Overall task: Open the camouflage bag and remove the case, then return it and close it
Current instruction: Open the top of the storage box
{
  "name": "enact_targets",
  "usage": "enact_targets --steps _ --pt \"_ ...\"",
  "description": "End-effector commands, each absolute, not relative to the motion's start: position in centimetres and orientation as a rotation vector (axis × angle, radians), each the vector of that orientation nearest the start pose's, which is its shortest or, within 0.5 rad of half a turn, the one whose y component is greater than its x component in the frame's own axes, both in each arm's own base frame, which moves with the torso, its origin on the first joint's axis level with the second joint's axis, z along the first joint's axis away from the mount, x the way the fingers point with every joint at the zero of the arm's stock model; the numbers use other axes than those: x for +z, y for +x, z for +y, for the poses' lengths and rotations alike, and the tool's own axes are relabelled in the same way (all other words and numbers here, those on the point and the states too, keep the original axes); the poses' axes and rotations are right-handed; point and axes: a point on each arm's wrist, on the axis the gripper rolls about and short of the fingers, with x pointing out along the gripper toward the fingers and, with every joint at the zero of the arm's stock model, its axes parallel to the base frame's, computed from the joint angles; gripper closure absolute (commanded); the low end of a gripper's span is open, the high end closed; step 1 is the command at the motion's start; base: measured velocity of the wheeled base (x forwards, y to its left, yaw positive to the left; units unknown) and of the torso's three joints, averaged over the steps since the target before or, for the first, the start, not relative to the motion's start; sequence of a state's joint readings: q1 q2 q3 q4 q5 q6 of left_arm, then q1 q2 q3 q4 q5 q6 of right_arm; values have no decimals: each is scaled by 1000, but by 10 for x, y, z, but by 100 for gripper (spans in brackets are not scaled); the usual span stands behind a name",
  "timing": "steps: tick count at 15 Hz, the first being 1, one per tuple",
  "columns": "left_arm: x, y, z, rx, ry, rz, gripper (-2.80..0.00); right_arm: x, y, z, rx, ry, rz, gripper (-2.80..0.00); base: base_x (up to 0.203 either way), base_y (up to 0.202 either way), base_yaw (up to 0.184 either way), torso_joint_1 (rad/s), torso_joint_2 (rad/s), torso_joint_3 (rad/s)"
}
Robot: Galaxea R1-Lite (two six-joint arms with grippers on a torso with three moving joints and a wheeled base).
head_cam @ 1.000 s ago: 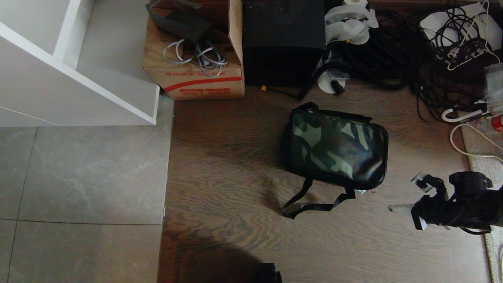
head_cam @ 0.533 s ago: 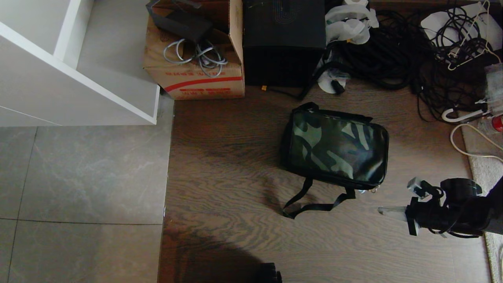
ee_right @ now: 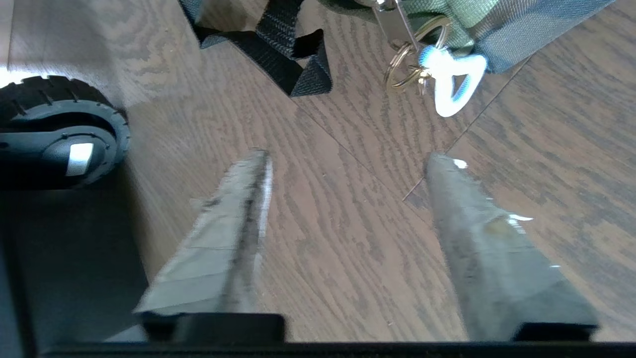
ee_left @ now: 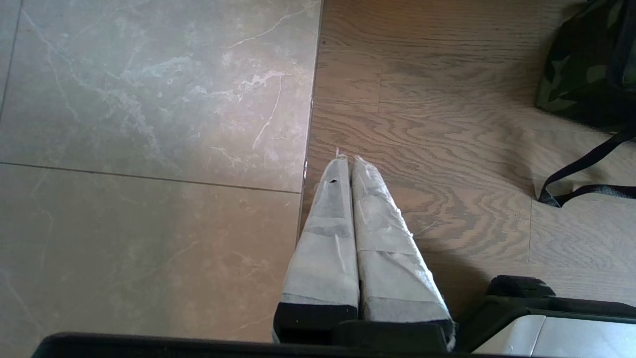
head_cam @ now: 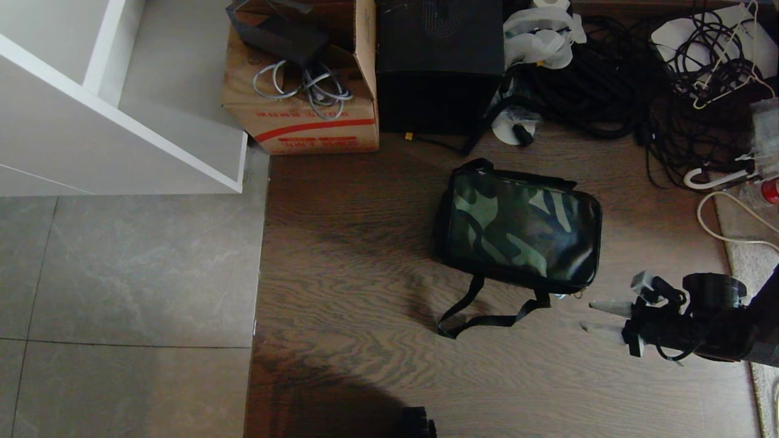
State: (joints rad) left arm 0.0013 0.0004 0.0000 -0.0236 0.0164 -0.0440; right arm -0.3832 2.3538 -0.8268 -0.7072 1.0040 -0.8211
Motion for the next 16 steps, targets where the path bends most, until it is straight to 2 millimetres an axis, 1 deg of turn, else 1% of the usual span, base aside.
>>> enact_targets --steps 1,4,6,8,10,13,16 --pt "75 -22 0 18 -45 -16 0 -33 341 -117 788 -247 334 -280 0 0 0 0 0 0" --pt "75 -22 0 18 -45 -15 0 -36 349 -119 775 -303 274 -280 0 0 0 0 0 0" --pt "75 -22 0 18 -45 -14 0 -34 355 -119 773 -328 248 -280 0 0 0 0 0 0" --pt "75 -22 0 18 -45 -16 0 -33 361 -115 783 -345 228 -280 0 0 0 0 0 0" --pt "75 -22 0 18 -45 -16 0 -31 365 -111 793 -345 221 -280 0 0 0 0 0 0" --pt "75 -22 0 18 -45 -14 0 -25 376 -110 789 -341 202 -280 0 0 0 0 0 0" --pt "75 -22 0 18 -45 -14 0 -23 383 -111 785 -342 190 -280 0 0 0 0 0 0"
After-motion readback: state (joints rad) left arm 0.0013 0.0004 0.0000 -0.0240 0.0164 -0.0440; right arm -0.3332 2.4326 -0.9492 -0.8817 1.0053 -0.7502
